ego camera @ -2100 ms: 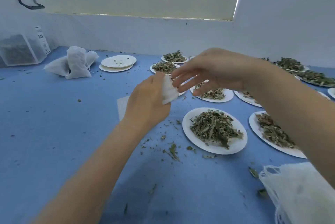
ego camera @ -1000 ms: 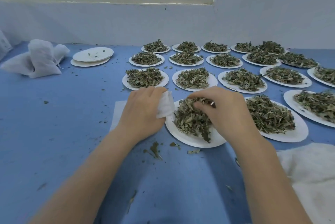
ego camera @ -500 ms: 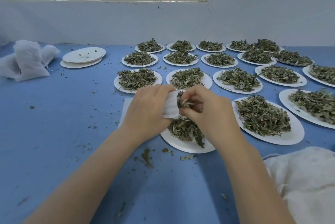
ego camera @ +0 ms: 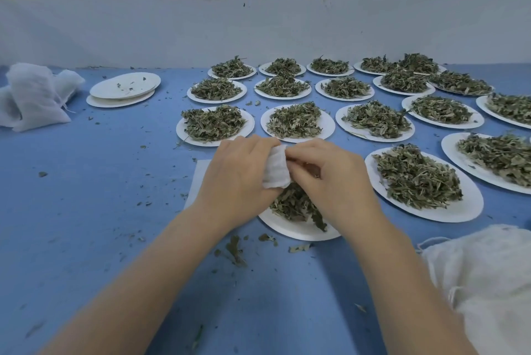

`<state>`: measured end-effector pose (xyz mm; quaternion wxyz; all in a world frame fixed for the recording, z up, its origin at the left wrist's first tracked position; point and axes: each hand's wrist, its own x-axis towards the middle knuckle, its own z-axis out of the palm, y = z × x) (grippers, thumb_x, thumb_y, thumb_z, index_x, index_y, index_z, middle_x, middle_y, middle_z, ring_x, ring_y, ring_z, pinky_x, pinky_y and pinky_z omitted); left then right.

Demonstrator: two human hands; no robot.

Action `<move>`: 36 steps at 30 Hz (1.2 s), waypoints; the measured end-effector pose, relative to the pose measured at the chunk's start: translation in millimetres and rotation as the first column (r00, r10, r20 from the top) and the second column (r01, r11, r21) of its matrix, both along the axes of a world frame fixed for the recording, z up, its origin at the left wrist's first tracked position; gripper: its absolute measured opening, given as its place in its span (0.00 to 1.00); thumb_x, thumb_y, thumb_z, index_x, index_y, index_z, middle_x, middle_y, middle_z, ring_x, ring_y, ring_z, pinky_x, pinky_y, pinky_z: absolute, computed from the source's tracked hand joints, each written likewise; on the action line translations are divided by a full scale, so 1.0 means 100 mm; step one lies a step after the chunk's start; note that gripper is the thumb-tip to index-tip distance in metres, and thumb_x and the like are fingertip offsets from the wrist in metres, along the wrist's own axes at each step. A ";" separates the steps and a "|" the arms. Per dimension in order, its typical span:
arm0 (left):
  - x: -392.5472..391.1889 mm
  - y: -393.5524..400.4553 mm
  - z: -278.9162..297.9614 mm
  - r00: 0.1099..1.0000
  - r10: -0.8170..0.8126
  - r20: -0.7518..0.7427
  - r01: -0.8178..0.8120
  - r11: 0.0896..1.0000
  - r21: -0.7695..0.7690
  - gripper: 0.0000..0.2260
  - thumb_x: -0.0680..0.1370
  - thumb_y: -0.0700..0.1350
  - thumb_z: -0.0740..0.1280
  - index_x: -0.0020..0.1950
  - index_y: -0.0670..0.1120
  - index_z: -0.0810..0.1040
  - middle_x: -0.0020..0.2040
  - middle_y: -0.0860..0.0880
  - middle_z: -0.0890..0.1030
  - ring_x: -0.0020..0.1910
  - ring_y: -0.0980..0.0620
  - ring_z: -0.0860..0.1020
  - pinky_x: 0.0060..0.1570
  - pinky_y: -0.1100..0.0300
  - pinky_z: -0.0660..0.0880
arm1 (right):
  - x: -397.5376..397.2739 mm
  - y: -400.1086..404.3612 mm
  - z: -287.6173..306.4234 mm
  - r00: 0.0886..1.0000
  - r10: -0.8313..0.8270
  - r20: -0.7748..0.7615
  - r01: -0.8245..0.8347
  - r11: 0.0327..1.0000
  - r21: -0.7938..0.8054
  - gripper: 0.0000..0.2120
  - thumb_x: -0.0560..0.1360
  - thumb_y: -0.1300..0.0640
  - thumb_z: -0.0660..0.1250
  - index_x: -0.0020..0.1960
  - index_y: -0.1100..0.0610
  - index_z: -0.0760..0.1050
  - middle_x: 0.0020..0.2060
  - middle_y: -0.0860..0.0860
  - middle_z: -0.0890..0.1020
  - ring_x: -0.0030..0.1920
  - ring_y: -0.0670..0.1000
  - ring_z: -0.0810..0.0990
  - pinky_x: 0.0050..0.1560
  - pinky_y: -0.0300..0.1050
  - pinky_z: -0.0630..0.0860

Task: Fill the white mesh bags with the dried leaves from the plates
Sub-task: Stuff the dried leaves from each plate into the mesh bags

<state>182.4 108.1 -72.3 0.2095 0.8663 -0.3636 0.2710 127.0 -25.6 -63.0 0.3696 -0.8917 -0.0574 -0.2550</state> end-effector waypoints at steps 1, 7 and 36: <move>-0.01 -0.01 -0.01 1.000 0.003 0.022 -0.003 1.000 0.002 0.19 0.69 0.50 0.59 0.50 0.38 0.78 0.38 0.45 0.78 0.36 0.43 0.77 0.40 0.48 0.75 | 0.00 0.02 -0.01 1.000 -0.019 0.008 0.018 0.997 0.075 0.07 0.72 0.62 0.70 0.46 0.52 0.82 0.37 0.46 0.83 0.40 0.44 0.76 0.40 0.30 0.70; -0.01 -0.03 -0.02 1.000 -0.003 0.031 0.003 1.000 -0.012 0.21 0.69 0.50 0.59 0.52 0.37 0.78 0.39 0.45 0.79 0.37 0.42 0.78 0.41 0.49 0.74 | -0.01 0.07 0.01 0.996 0.043 -0.072 -0.021 0.961 0.276 0.10 0.75 0.59 0.62 0.45 0.43 0.68 0.35 0.44 0.82 0.36 0.41 0.76 0.33 0.32 0.70; -0.03 0.05 -0.07 0.994 0.051 0.098 -0.047 0.998 -0.048 0.15 0.68 0.43 0.66 0.51 0.38 0.79 0.40 0.45 0.79 0.38 0.43 0.77 0.43 0.49 0.73 | -0.04 0.11 0.09 0.995 0.052 -0.085 -0.028 0.966 0.259 0.09 0.71 0.62 0.71 0.43 0.48 0.84 0.35 0.53 0.84 0.39 0.52 0.81 0.44 0.48 0.77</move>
